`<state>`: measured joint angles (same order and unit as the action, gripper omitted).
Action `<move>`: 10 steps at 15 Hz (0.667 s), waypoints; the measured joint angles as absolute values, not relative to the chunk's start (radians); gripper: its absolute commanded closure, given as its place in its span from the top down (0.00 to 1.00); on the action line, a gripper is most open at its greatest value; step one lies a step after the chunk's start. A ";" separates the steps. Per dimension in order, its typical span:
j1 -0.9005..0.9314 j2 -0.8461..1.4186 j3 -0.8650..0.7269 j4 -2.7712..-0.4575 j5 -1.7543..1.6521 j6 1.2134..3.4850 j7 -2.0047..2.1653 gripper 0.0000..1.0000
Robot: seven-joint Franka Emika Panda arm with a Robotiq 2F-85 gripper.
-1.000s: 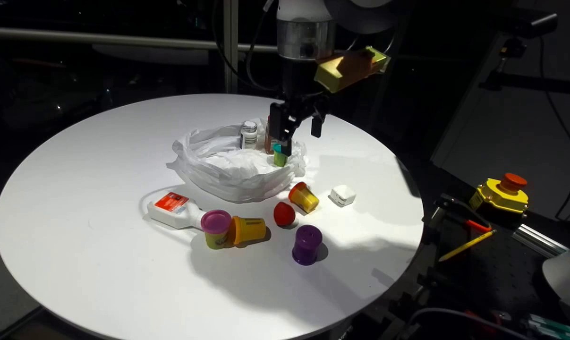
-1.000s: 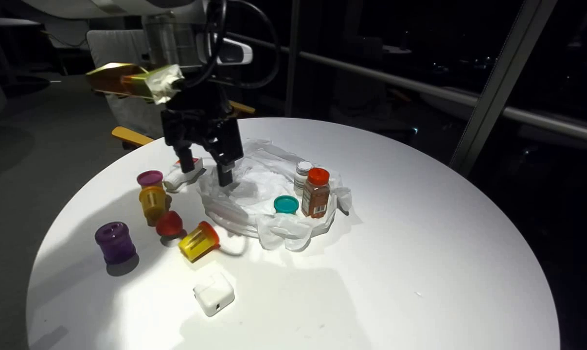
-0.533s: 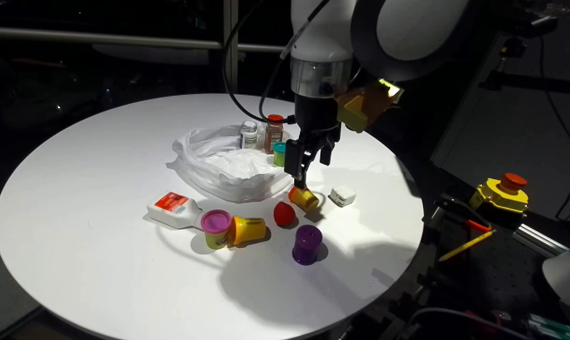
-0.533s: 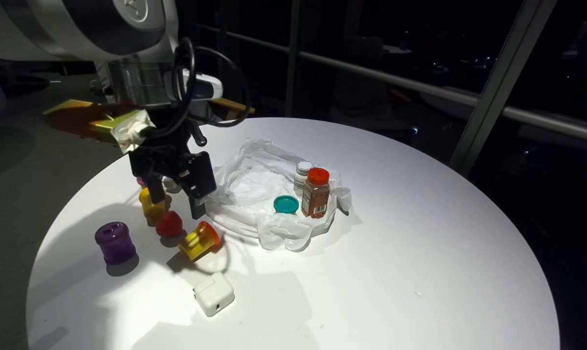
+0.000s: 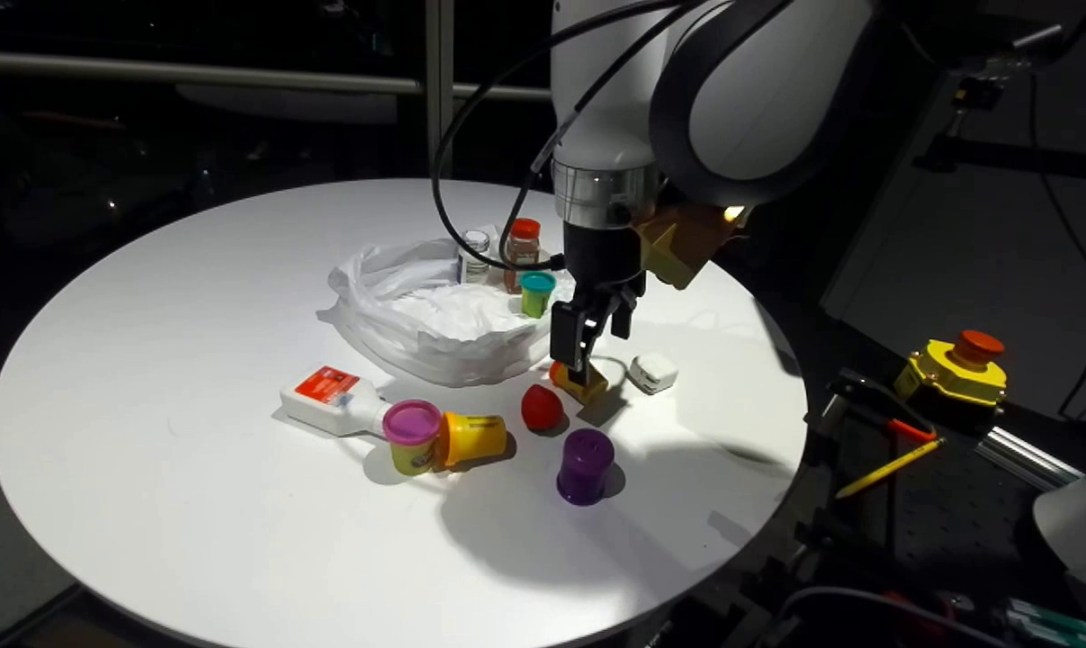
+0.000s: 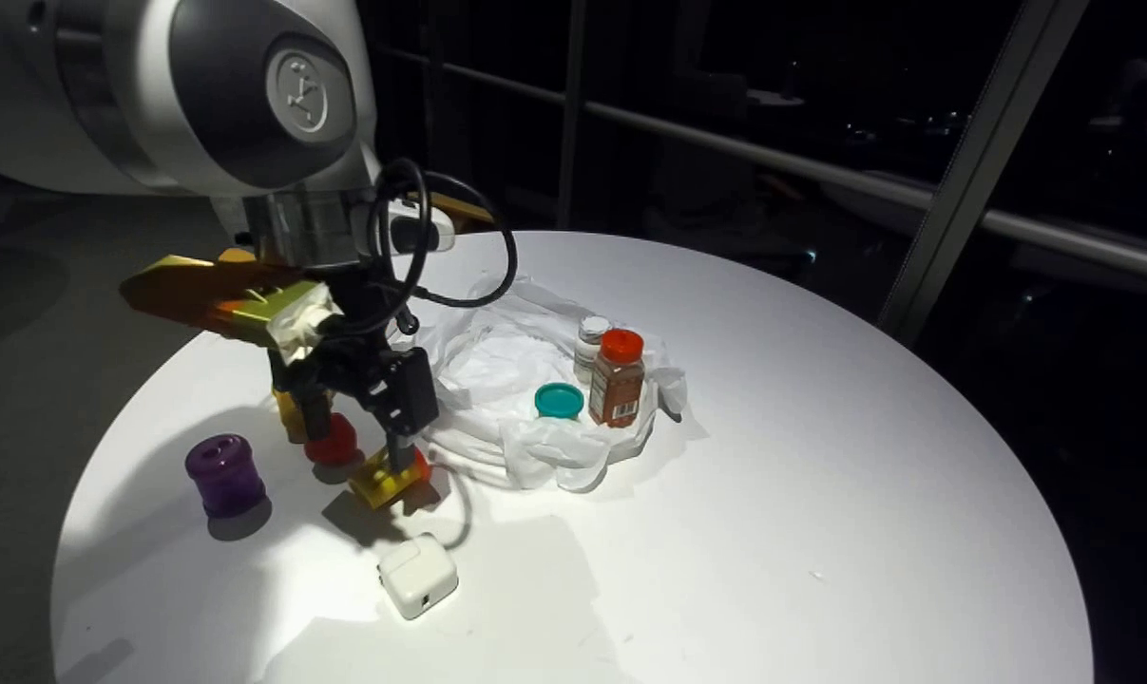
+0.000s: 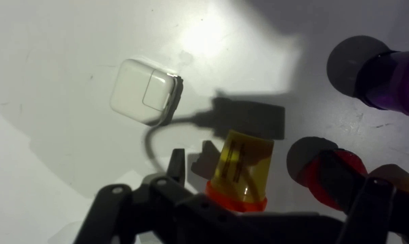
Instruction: Put all the objects on the table into the plastic bag.
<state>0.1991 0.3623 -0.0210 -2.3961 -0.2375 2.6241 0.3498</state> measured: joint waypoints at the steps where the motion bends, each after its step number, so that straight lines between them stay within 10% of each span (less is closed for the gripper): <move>1: 0.194 0.375 -0.021 -2.388 -0.235 2.624 0.342 1.00; 7: 0.171 0.458 -0.022 -2.323 -0.206 2.623 0.289 1.00; 10: 0.163 0.499 -0.021 -2.292 -0.180 2.622 0.264 0.68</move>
